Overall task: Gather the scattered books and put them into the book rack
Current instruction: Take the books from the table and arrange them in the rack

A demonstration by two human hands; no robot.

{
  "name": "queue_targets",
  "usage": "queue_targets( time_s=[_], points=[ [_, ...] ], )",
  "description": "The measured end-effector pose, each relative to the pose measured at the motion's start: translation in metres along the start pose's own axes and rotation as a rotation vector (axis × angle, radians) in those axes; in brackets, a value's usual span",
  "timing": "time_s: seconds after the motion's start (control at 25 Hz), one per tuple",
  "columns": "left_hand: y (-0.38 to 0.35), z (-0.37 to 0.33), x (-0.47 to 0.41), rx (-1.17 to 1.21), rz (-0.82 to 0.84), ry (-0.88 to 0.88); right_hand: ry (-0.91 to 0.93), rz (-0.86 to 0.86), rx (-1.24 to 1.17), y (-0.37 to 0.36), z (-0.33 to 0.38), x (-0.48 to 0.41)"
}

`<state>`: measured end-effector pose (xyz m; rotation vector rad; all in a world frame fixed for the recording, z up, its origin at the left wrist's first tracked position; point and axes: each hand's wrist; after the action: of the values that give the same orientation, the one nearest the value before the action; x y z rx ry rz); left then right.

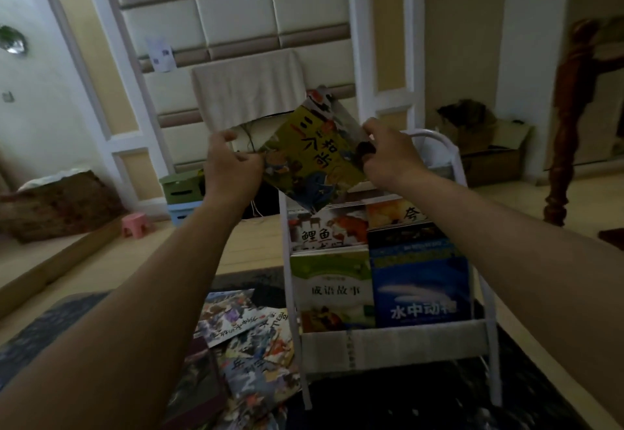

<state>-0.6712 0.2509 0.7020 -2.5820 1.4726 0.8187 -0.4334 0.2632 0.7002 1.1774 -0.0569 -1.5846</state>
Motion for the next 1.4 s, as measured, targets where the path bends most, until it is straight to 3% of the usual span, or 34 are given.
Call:
queue_targets(
  time_s=[0.16,0.36,0.56,0.72,0.92,1.12,1.4],
  points=[
    [-0.027,0.007,0.007,-0.321,0.124,-0.156,0.044,0.042,0.106,0.002,-0.021,0.002],
    [-0.038,0.019,0.002,-0.335,0.174,-0.321,0.11,0.111,0.175,-0.018,-0.045,0.001],
    [-0.052,0.029,0.008,-0.734,0.225,-0.61,0.196,0.215,0.343,-0.034,-0.054,0.002],
    [-0.065,0.047,0.01,-0.936,0.248,-0.599,0.238,0.186,0.445,-0.046,-0.062,0.002],
    [-0.074,0.053,0.002,-0.903,0.22,-0.639,0.283,0.177,0.516,-0.041,-0.07,0.0],
    [-0.074,0.081,-0.002,-0.939,0.248,-0.572,0.309,0.242,0.659,-0.061,-0.067,0.008],
    [-0.076,0.114,0.007,-1.237,0.039,-0.62,0.348,0.3,0.745,-0.082,-0.071,0.01]
  ],
)
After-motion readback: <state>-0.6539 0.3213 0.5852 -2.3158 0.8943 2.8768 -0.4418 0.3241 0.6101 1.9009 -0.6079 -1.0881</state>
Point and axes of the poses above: each hand's wrist, its own x-axis away from the middle knuckle, its own y-axis out of the back of the hand, z = x × y, and after that the axes turned 5 degrees about y, right-handed
